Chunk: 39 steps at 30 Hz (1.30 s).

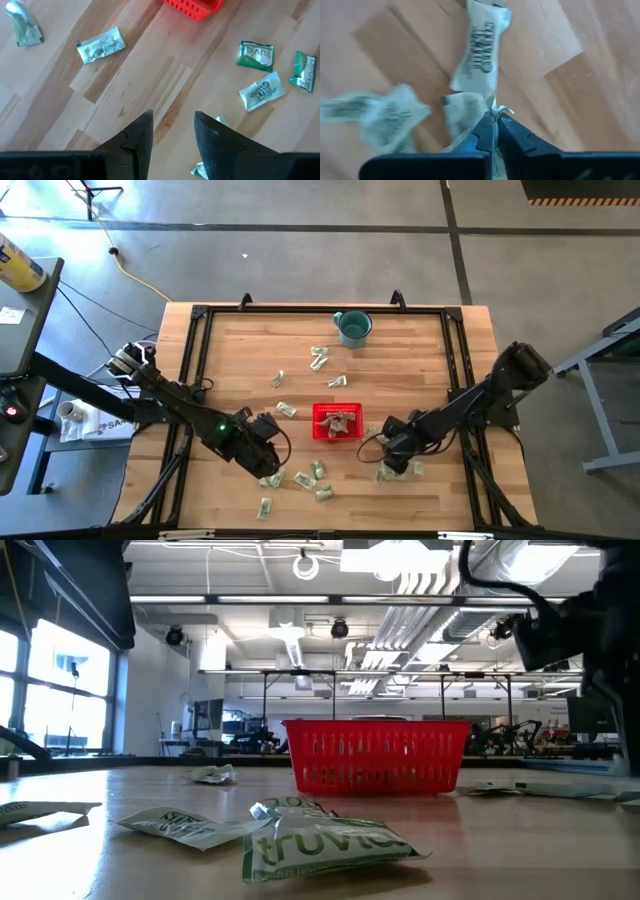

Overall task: Pick and place Stevia / Truvia into bins
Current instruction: Put the green stevia packet into the red bin

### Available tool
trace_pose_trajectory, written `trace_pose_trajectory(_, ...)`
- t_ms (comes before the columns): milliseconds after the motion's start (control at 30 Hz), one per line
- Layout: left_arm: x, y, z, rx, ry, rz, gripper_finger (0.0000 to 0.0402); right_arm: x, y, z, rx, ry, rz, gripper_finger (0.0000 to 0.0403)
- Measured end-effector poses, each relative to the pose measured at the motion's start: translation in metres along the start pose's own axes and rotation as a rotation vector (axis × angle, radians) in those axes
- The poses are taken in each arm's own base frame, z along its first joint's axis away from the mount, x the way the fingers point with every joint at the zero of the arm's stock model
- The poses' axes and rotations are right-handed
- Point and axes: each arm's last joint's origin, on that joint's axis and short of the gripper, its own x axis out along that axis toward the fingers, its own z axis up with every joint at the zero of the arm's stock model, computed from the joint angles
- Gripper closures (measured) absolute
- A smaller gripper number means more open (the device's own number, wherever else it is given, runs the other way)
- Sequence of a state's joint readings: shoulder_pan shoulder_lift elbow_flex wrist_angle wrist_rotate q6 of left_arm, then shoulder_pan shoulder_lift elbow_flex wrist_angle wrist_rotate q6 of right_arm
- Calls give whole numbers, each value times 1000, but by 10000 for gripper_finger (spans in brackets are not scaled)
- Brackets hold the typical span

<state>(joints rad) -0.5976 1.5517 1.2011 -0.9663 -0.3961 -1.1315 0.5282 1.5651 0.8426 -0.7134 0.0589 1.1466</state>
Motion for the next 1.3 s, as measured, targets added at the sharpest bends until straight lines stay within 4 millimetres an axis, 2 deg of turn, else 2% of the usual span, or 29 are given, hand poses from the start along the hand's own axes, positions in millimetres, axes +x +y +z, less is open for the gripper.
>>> trace_pose_trajectory(100, 0, 0, 0, 3, -6, 6, 225, -13, -3, 1, 41, -13, 43, 380)
trace_pose_trajectory(267, 0, 2, 0, 10, -13, 22, 225, -35, -8, 10, 126, -73, 149, 398)
trace_pose_trajectory(433, -2, 3, 1, 7, -21, 22, 229, -53, -6, 51, 224, -296, 396, 398)
trace_pose_trajectory(567, -2, 3, 1, -10, -19, 22, 229, -51, -7, 91, 248, -435, 520, 397)
trace_pose_trajectory(700, -2, 3, -2, -39, 27, 13, 229, -32, -11, 110, 228, -391, 540, 379)
trace_pose_trajectory(800, -5, 3, -8, -69, 47, 23, 225, -22, -12, 114, 225, -352, 539, 341)
trace_pose_trajectory(900, -7, 5, -14, -158, 67, 62, 214, -22, -11, 115, 230, -363, 536, 282)
trace_pose_trajectory(1067, -6, 16, -11, -210, 115, 137, 188, -37, -14, 115, 232, -464, 526, 166)
trace_pose_trajectory(1167, -4, 37, 7, -225, 209, 198, 180, -49, -20, 112, 254, -511, 503, 110)
trace_pose_trajectory(1300, -1, 71, 45, -168, 228, 185, 185, -61, -34, 104, 270, -492, 433, 71)
